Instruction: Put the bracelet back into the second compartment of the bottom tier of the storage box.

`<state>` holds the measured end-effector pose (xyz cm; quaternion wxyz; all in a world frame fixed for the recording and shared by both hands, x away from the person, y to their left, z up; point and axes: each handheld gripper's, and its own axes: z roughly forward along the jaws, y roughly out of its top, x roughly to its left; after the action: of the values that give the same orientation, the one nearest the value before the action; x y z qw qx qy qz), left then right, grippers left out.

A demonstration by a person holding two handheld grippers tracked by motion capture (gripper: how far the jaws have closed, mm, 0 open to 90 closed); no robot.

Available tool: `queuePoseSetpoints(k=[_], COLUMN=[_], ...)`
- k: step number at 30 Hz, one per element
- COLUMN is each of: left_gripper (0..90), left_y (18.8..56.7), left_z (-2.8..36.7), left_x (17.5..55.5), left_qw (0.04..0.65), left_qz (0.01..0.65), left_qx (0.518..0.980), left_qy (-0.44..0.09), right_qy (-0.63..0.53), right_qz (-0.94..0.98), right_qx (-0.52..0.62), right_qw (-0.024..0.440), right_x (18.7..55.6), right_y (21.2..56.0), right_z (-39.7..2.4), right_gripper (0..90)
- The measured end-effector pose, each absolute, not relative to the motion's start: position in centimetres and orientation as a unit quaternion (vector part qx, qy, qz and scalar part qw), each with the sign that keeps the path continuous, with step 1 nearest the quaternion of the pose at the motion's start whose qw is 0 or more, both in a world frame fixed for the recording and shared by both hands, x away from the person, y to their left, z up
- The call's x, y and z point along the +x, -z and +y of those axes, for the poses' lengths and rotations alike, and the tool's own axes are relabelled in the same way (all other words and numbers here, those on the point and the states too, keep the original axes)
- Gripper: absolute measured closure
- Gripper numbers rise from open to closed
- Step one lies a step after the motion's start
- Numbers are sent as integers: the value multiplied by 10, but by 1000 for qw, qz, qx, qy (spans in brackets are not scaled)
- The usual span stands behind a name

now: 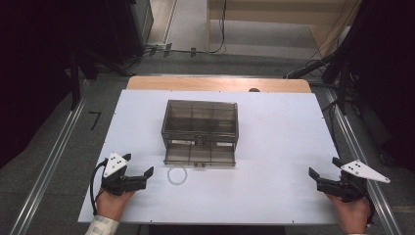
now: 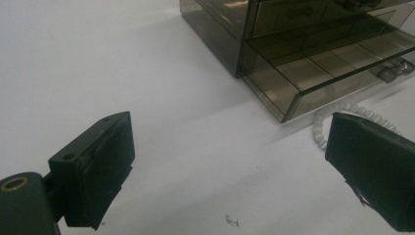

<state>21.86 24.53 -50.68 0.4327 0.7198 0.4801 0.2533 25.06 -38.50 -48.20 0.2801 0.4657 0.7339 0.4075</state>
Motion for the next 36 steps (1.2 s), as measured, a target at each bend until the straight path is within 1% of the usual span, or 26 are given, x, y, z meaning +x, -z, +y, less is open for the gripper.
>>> queuePoseSetpoints(k=[25, 36], left_gripper=[58, 58], left_y=[505, 501], left_z=[241, 236], left_x=[219, 220], left_qw=[444, 438], left_qz=[480, 484], left_qx=[718, 721], left_qy=[-240, -233], right_qy=[-407, -404], right_qz=[735, 740], right_qx=[466, 462], right_qw=[278, 276], right_x=[251, 253], right_y=[482, 484], right_z=[-383, -380], right_gripper=[48, 48])
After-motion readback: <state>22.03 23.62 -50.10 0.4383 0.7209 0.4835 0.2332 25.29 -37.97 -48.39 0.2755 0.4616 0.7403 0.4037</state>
